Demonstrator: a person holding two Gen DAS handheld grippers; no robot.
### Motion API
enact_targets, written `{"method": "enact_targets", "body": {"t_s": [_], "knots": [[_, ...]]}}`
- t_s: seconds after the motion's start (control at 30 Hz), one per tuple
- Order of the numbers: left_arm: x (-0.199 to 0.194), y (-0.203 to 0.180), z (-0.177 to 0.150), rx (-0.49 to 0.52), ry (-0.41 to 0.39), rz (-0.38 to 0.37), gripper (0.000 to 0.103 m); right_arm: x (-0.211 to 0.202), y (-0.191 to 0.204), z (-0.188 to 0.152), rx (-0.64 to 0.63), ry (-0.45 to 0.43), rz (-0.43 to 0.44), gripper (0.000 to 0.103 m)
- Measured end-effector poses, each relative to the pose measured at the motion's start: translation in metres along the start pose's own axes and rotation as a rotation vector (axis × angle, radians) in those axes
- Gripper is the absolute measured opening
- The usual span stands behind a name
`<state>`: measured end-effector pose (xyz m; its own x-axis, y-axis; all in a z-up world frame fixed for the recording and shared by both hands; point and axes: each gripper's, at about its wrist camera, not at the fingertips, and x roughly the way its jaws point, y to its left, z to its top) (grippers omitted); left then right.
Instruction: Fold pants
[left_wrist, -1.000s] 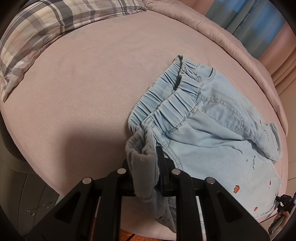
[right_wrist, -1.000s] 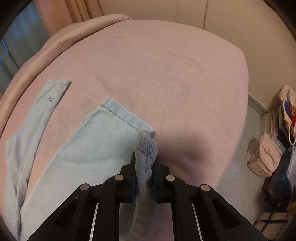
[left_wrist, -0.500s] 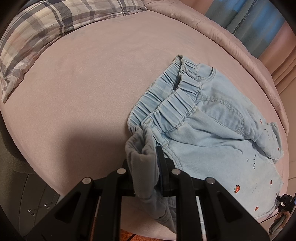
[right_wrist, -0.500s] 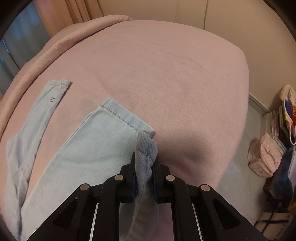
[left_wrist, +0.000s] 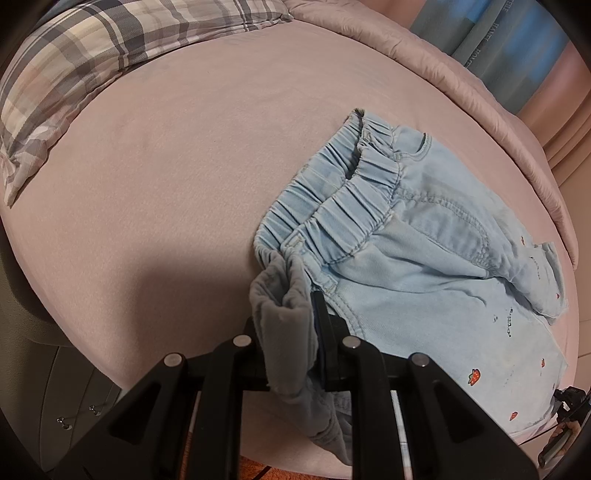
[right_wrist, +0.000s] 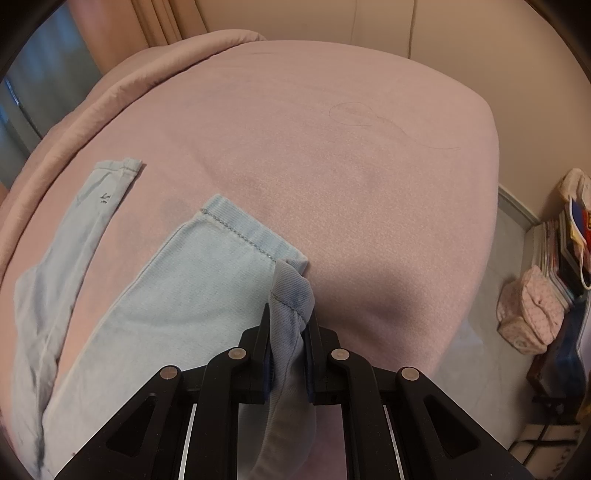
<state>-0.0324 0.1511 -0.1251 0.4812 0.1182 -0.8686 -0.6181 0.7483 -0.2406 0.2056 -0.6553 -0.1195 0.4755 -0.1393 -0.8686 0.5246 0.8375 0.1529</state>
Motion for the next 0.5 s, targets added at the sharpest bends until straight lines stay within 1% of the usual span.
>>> {"method": "enact_targets", "body": {"t_s": [0.5], "knots": [[0.0000,0.0004,-0.0008,0.001,-0.001,0.000,0.018,-0.0018,-0.0005,-0.0009,-0.005,-0.004,-0.006,0.008]]}}
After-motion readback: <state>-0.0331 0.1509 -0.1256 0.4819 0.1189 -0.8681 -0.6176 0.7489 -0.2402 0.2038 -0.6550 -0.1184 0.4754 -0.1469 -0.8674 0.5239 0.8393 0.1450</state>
